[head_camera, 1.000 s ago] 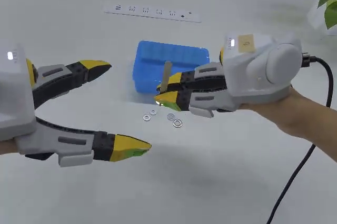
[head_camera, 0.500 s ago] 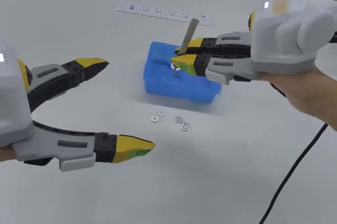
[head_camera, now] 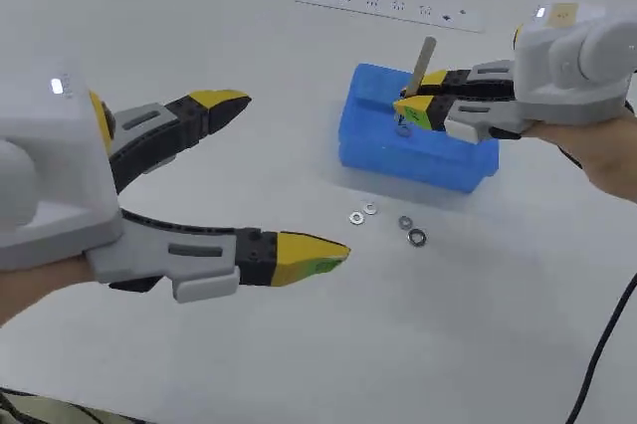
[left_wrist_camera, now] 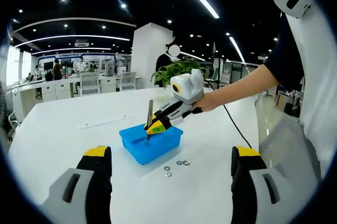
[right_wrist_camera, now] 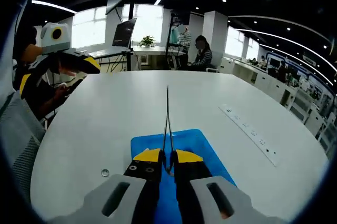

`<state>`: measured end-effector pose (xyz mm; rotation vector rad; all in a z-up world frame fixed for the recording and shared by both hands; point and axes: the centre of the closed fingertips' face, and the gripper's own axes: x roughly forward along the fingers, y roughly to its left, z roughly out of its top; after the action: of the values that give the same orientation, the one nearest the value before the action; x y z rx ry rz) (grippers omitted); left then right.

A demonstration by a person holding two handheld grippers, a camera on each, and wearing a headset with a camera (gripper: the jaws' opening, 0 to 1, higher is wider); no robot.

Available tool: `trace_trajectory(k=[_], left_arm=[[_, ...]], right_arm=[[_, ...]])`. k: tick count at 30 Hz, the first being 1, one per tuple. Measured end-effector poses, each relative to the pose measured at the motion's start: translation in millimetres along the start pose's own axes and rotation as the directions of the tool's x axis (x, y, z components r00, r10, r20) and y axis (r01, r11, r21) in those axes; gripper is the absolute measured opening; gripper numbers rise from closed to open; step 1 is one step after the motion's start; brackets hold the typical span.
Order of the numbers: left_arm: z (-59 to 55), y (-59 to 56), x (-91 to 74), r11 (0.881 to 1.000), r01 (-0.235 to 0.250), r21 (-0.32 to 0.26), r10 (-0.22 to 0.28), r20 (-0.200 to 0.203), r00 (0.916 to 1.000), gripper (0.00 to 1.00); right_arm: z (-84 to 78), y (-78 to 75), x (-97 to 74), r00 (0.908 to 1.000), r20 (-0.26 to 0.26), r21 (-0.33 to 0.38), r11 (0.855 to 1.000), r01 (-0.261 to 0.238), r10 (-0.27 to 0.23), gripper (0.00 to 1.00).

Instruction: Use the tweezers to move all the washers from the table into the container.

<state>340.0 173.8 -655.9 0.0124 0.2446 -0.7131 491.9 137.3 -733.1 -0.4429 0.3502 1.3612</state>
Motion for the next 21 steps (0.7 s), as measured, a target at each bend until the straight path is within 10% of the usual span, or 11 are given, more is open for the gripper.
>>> trace_trajectory(k=[8,21], left_arm=[[-17.3,5.2,-3.1,1.000,-0.028,0.000,0.028,-0.048,0.9984,1.00],[-14.1,3.9,-2.0,0.998,-0.042,-0.048,0.041,-0.032,0.9987,1.00]], right_arm=[[-21.3,5.8,15.9,0.9990,-0.038,0.029,0.999,-0.022,0.023,0.09],[-20.3,6.5,17.1,0.9990,-0.036,0.033,0.999,-0.024,0.025,0.11]])
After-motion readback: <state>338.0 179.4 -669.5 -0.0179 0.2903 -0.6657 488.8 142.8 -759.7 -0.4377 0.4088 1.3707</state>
